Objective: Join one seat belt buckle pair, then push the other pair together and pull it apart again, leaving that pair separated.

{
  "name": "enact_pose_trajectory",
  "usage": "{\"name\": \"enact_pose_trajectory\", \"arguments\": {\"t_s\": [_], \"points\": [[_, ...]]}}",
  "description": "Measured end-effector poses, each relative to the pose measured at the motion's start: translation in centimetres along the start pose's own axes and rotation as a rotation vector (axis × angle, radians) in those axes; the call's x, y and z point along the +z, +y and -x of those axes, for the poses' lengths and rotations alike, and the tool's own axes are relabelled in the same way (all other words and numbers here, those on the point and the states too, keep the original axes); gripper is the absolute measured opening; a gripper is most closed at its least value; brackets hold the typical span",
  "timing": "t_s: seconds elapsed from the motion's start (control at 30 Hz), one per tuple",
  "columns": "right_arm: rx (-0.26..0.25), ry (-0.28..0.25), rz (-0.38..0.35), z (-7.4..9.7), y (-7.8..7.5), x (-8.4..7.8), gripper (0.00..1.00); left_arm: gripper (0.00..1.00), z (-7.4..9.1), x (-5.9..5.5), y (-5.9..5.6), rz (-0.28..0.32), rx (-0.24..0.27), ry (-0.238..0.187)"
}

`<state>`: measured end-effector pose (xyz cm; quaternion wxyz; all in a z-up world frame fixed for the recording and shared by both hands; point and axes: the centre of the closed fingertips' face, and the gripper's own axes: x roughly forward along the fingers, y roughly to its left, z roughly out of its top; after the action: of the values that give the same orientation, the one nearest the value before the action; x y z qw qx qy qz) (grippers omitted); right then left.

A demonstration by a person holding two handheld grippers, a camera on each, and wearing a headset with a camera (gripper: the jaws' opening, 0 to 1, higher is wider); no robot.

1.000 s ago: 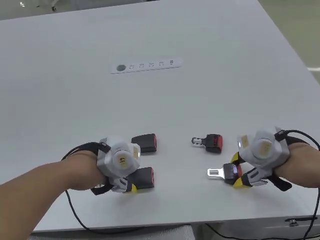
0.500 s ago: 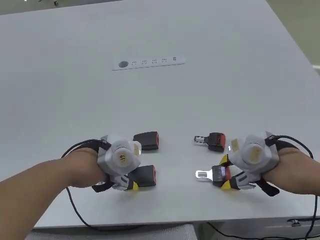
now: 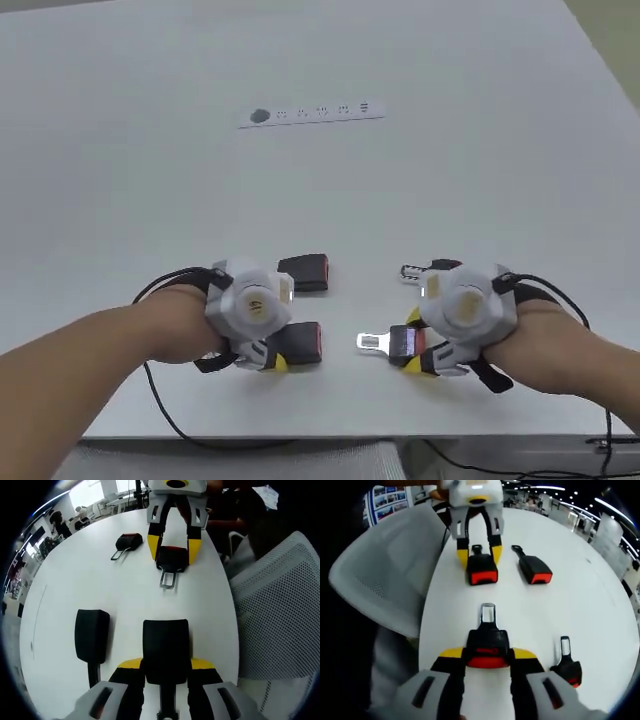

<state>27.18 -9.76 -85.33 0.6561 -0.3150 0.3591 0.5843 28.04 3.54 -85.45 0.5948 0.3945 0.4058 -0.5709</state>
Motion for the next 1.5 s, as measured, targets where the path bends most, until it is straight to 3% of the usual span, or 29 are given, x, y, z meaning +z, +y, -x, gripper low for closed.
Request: {"name": "enact_pose_trajectory", "arguments": {"t_s": [0.4,0.73,0.9,1.27,1.5], "points": [[0.028,0.044,0.054,-1.9,0.0,2.7,0.34,0.34,0.0,0.0,0.0,-0.01,-0.002,-0.003],[0.035,0.066,0.052,-2.3,0.4,3.3,0.34,0.34,-0.1,0.0,0.0,-0.024,-0.004,0.001],[0.022,0.051,0.077,-2.4,0.2,3.7,0.34,0.34,-0.1,0.0,0.0,-0.036,-0.009,0.006],[0.02,-0.023,0.04,-3.0,0.5,4.4,0.33,0.33,-0.1,0.2,-0.1,-0.073,-0.005,-0.011],[0.029,-0.019,0.06,-3.2,0.4,4.9,0.32,0.32,-0.2,0.2,-0.1,-0.062,-0.015,-0.016]]}}
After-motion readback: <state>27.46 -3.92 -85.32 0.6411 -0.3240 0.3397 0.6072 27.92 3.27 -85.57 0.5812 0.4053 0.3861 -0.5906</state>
